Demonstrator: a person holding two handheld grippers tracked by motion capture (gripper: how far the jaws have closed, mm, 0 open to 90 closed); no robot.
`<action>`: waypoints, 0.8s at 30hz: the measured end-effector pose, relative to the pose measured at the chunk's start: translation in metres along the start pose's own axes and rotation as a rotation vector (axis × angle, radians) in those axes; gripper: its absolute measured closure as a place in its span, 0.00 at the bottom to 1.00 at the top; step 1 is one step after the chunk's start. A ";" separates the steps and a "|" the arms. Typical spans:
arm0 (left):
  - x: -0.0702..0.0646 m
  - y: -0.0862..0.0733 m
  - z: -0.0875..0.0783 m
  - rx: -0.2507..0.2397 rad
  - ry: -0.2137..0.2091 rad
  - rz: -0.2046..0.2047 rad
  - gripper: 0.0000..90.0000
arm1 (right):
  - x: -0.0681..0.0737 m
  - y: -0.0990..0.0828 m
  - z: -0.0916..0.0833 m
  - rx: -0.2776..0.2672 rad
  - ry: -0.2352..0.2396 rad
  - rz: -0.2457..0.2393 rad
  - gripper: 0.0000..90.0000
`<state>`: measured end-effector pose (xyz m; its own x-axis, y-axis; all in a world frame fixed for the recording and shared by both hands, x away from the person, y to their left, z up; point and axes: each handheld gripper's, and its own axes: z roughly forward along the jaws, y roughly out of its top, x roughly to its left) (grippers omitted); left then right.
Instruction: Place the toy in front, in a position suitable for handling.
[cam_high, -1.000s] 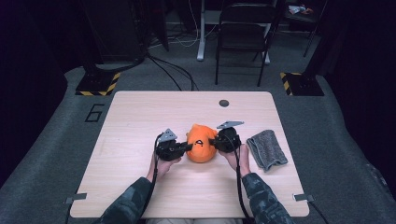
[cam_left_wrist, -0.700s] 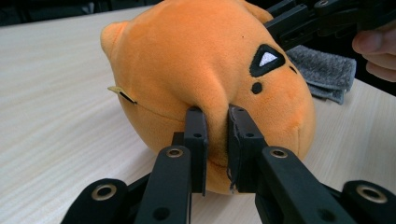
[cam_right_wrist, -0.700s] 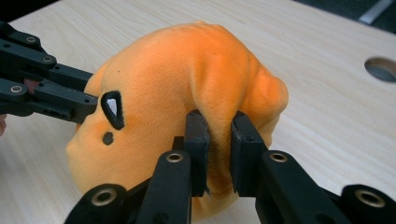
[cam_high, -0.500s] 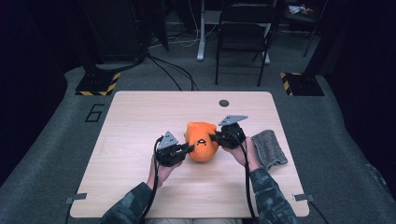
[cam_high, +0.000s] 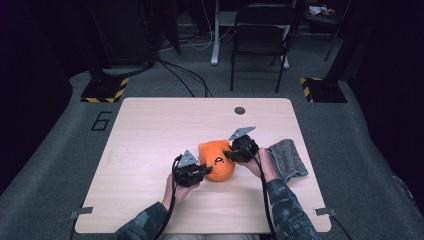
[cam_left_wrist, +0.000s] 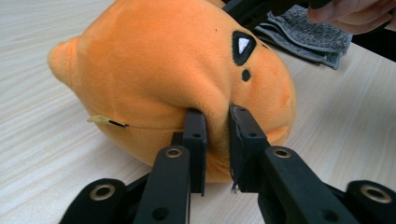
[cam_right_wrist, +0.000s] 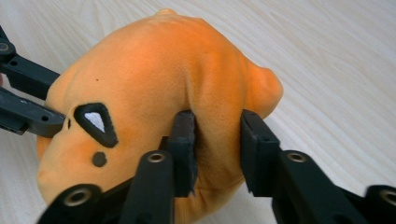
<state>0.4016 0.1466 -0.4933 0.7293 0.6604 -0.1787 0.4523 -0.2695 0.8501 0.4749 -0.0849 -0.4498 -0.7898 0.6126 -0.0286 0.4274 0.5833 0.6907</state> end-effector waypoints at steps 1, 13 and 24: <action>0.001 0.001 -0.001 0.000 -0.001 0.004 0.83 | -0.001 -0.001 0.000 0.003 0.002 0.014 0.67; 0.011 0.006 -0.035 0.018 0.064 -0.009 0.38 | -0.003 0.000 -0.016 -0.029 -0.041 0.120 0.31; 0.053 -0.014 -0.082 0.090 0.255 -0.110 0.22 | 0.047 0.024 -0.026 -0.019 -0.122 0.245 0.09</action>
<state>0.3915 0.2428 -0.4745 0.5259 0.8409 -0.1276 0.5740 -0.2402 0.7828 0.4362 -0.0558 -0.4156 -0.6044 0.7948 0.0552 0.5903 0.4002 0.7009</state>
